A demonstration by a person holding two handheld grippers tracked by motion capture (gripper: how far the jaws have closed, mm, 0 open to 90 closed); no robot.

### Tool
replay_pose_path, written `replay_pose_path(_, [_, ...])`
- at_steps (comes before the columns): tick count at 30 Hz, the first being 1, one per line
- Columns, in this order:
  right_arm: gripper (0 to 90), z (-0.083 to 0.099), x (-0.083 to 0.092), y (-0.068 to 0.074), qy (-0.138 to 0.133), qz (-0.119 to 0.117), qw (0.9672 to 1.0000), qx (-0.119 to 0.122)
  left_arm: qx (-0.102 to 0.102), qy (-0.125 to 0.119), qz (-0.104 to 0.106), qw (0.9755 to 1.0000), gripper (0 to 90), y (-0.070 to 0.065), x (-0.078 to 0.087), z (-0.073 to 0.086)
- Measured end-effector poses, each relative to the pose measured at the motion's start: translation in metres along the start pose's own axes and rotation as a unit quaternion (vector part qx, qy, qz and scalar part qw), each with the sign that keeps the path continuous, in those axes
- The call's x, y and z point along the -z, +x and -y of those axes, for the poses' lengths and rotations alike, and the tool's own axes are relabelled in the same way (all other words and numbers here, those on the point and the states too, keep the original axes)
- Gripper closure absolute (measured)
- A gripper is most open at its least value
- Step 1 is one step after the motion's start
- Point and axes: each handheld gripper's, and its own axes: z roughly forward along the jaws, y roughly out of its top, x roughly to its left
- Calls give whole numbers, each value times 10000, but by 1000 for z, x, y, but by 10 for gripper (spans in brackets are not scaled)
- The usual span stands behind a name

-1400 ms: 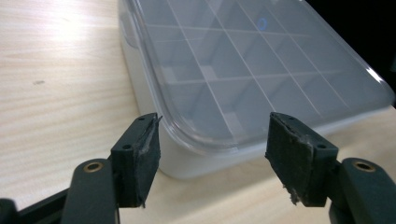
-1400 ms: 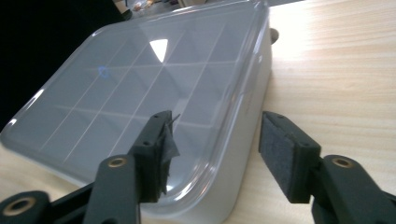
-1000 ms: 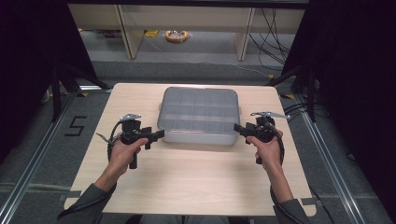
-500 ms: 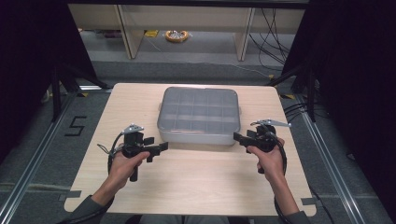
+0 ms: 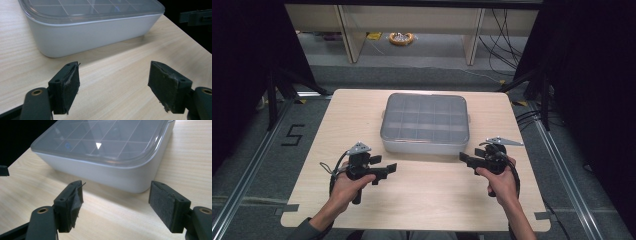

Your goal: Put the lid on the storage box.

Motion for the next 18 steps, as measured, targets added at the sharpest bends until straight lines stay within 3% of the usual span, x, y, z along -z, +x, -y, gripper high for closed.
replay_pose_path(1, [279,2,1,3,-4,-39,9999,-128,-22,16,23,10000,242,-1,1,2])
replay_pose_path(5, [242,8,2,6,-1,5,10000,-92,-12,64,143,9999,222,-3,6,12])
replay_pose_path(7, [218,11,3,8,-29,-17,9999,-133,-117,54,203,9997,215,-3,7,15])
replay_pose_path(10, [177,15,4,10,-7,-104,9997,-229,-213,85,175,9996,201,-3,9,20])
replay_pose_path(17, [162,29,9,16,-57,-263,9995,-134,-367,78,208,9991,155,-6,16,30])
replay_pose_path(18, [163,32,10,19,-55,-239,9995,-209,-395,91,192,9990,152,-7,17,32])
